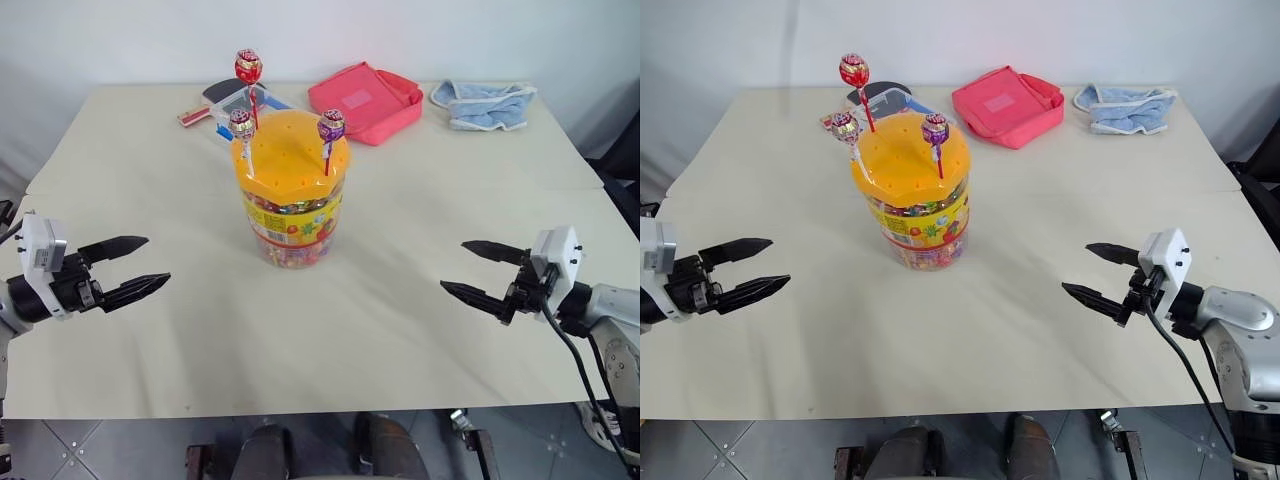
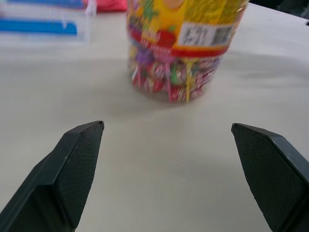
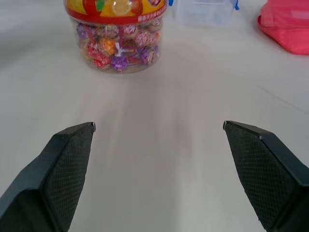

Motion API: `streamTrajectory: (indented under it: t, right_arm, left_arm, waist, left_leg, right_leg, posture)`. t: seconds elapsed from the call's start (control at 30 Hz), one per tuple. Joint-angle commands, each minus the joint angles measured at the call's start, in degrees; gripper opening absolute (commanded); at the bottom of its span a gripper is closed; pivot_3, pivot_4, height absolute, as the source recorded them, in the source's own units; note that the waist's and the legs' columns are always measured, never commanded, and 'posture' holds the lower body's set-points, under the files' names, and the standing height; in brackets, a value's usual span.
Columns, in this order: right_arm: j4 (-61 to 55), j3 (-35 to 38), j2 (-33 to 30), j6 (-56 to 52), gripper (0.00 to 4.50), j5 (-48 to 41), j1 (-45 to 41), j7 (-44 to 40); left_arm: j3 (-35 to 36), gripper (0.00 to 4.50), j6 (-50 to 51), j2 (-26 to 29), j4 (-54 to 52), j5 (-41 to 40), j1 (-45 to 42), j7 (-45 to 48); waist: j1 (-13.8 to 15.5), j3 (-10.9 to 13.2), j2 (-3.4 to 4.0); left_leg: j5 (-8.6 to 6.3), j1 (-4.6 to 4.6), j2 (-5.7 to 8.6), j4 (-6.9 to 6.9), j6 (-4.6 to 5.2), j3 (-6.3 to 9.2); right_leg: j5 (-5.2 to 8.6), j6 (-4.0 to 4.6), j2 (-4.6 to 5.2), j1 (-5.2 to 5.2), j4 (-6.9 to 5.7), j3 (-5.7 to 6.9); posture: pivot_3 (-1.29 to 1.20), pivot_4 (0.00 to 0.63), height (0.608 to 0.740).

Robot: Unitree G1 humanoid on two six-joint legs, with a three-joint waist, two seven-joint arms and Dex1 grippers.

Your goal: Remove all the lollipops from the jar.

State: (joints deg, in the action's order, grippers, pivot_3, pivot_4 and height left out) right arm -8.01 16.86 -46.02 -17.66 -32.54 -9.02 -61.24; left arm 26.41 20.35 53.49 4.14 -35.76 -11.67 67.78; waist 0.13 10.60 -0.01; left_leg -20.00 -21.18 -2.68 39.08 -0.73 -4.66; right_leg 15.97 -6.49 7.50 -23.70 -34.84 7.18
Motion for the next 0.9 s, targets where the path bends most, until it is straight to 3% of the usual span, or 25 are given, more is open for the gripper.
streamTrajectory:
  t: [0.03, 0.33, 0.67, 0.8, 0.9]
  right_arm:
    - [-4.2, 3.5, -2.8, -2.1, 4.46, -3.9, -1.6, -1.3]
    - [-10.0, 6.6, -4.8, -8.1, 4.46, -12.4, -4.9, -0.8]
    - [-13.5, 8.9, -2.8, -7.8, 4.46, -13.5, -2.1, 2.6]
    - [-15.8, 10.7, -2.5, -8.2, 4.50, -14.5, 0.3, 3.5]
    - [-17.9, 12.6, -2.6, -8.8, 4.50, -16.2, 2.1, 4.3]
  left_arm:
    - [-0.6, 4.50, 1.7, 2.9, -3.9, -2.0, -6.2, -0.2]
    - [-12.5, 4.50, 3.1, -3.1, -1.6, 0.0, -27.6, -1.5]
    - [-20.0, 4.50, -0.8, -12.2, 8.5, 2.7, -40.2, 3.5]
    - [-19.9, 3.63, -1.2, -14.2, 10.7, 2.2, -42.7, 5.5]
    - [-20.6, 2.69, 0.0, -13.9, 11.3, 2.6, -43.7, 6.9]
  waist:
    - [0.1, 0.0, 0.00]
    - [1.0, 0.0, -0.02]
    - [1.6, 0.0, -0.08]
    - [1.4, 0.0, -0.09]
    - [1.1, 0.0, -0.09]
  left_leg:
    - [0.00, -0.01, 0.00, 0.01, 0.00, 0.00]
    - [0.00, 0.07, 0.03, 0.07, 0.01, -0.16]
    - [0.00, -0.02, 0.04, 0.20, 0.03, -0.26]
    - [-0.01, -0.02, 0.04, 0.25, 0.06, -0.30]
    - [-0.01, 0.01, 0.03, 0.25, 0.06, -0.31]
  right_leg:
    - [0.00, 0.00, 0.00, -0.01, -0.01, 0.00]
    - [0.00, 0.00, -0.05, -0.02, -0.09, -0.19]
    - [-0.04, -0.08, -0.08, -0.06, -0.09, -0.27]
    - [-0.06, -0.11, -0.08, -0.06, -0.09, -0.33]
    - [-0.06, -0.11, -0.11, -0.07, -0.11, -0.35]
  posture:
    - [0.00, 0.150, 0.740]
    - [0.00, 0.150, 0.740]
    - [0.00, 0.150, 0.740]
    - [0.00, 0.150, 0.740]
    - [0.00, 0.150, 0.740]
